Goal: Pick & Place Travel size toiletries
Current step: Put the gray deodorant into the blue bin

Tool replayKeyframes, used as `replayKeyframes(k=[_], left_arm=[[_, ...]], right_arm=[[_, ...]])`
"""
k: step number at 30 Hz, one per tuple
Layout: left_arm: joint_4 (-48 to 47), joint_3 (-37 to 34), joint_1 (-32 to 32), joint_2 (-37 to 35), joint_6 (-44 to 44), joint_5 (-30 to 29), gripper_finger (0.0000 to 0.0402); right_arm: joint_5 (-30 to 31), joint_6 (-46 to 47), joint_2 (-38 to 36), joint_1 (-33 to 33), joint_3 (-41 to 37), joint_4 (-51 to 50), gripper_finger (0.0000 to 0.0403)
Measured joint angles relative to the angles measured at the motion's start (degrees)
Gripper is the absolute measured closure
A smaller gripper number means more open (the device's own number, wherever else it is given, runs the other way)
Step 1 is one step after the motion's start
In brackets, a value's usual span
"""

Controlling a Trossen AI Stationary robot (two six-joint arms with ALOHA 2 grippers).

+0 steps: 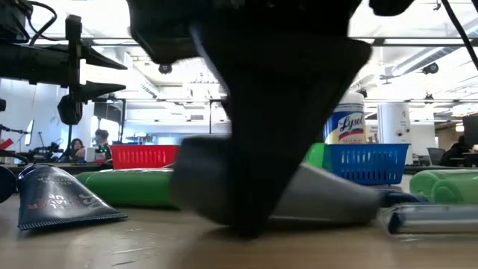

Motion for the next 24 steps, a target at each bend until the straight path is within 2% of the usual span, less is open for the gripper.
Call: replayKeyframes(k=[3, 8, 11, 14, 18, 24], left_arm=[[0.00, 0.00, 0.00, 0.00, 0.00, -0.02, 0.0217], [0.00, 0.00, 0.00, 0.00, 0.00, -0.01, 0.0217], [0.00, 0.00, 0.00, 0.00, 0.00, -0.02, 0.0217], [0.00, 0.00, 0.00, 0.00, 0.00, -0.02, 0.0217], [0.00, 0.00, 0.02, 0.00, 0.00, 0.00, 0.0217], [0.00, 0.00, 0.00, 0.00, 0.02, 0.01, 0.0217]], right_arm=[[-0.06, 2.74, -0.17, -0.57, 2.12, -4.68, 0.0198], [1.61, 12.37, -3.78, -1.77, 6.12, -10.57, 0.0198], [6.86, 23.04, -7.77, -2.48, 7.29, -15.90, 0.0198], [8.56, 35.31, -11.79, -4.27, 5.93, -24.97, 0.0198], [9.42, 47.22, -17.42, -8.04, -0.50, -32.30, 0.0198], [9.55, 58.55, -30.95, -16.81, -20.04, -29.78, 0.0196]])
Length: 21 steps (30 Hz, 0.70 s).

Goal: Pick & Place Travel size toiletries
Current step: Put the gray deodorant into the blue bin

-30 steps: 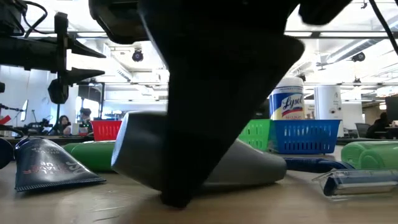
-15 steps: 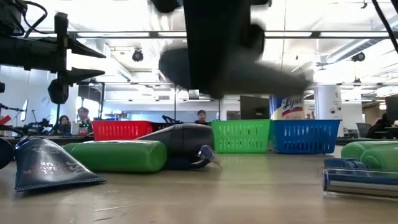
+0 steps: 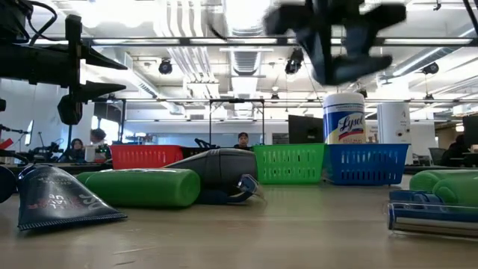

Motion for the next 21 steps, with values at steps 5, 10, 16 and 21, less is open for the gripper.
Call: replayKeyframes(k=[5, 10, 16, 21], left_arm=[[0.00, 0.00, 0.00, 0.00, -0.01, 0.00, 0.0217], [0.00, 0.00, 0.00, 0.00, 0.00, 0.00, 0.0217], [0.00, 0.00, 0.00, 0.00, -0.02, 0.00, 0.0217], [0.00, 0.00, 0.00, 0.00, 0.00, 0.00, 0.0217]], right_arm=[[-0.73, 2.42, -12.80, -7.69, -18.19, 14.48, 0.0195], [-1.86, 2.23, -18.64, -12.45, -29.90, 23.59, 0.0194], [-6.36, -1.27, -19.06, -16.43, -38.39, 31.22, 0.0191], [-6.05, -1.37, -19.09, -17.23, -41.29, 34.63, 0.0148]])
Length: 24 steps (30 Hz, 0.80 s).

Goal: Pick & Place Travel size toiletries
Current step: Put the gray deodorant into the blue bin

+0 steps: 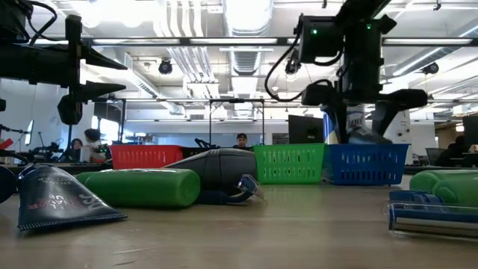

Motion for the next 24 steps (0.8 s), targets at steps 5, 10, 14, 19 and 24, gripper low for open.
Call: replayKeyframes(k=[5, 10, 14, 19, 24], left_arm=[[0.00, 0.00, 0.00, 0.00, 0.00, 0.00, 0.0217], [-0.01, 0.00, 0.00, 0.00, 0.00, 0.00, 0.0217], [0.00, 0.00, 0.01, 0.00, -0.02, 0.00, 0.0217], [0.15, 0.00, 0.02, 0.00, 0.00, -0.02, 0.0217], [0.22, 0.00, 0.02, 0.00, 0.00, -0.07, 0.0217]], right_arm=[[0.42, -2.56, -0.02, -0.10, 0.36, -1.58, 0.0090], [3.83, -5.67, -0.02, 1.95, 5.43, -4.22, 0.0048], [6.53, -11.08, -0.02, 5.38, 10.91, -5.01, 0.0039], [6.58, -21.17, 2.88, 11.71, 16.90, -4.88, 0.0038], [6.21, -28.71, 8.86, 18.36, 23.39, -4.34, 0.0037]])
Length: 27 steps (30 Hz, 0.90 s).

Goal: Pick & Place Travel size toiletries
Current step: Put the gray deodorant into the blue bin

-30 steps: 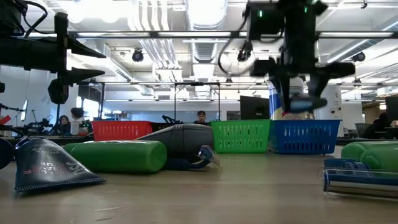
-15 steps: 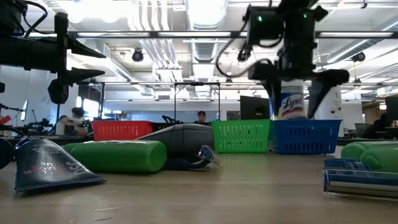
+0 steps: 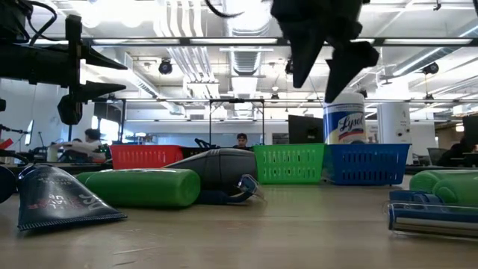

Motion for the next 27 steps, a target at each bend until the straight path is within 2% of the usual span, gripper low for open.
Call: replayKeyframes(k=[7, 10, 12, 16, 18, 24, 27], left_arm=[[0.35, -0.04, 0.02, 0.00, -3.17, 0.19, 0.0217], [1.02, -0.04, 0.02, 0.14, -13.69, 4.56, 0.0217], [0.99, -0.07, 0.02, 0.90, -15.00, 8.12, 0.0217], [0.98, 1.09, -0.49, 3.48, -10.55, 22.01, 0.0217], [0.91, 2.66, -1.20, 5.57, -7.49, 26.50, 0.0217], [1.06, 9.20, -5.07, 16.34, 12.51, 29.62, 0.0217], [1.06, 12.12, -6.79, 24.32, 17.00, 29.49, 0.0217]], right_arm=[[-0.66, 0.97, 7.32, 3.19, 6.84, -2.43, 0.0037], [-1.83, 0.61, 8.83, 3.93, 8.37, -1.38, 0.0038], [-2.42, 0.16, 9.55, 4.95, 9.50, -0.12, 0.0041], [-2.64, -0.80, 11.42, 7.06, 11.66, -0.93, 0.0052], [-2.63, -0.41, 12.20, 7.89, 12.39, -3.51, 0.0058], [-2.50, 6.09, 10.73, 9.31, 10.92, -11.59, 0.0073], [-1.33, 7.91, 8.26, 9.64, 8.85, -12.73, 0.0079]])
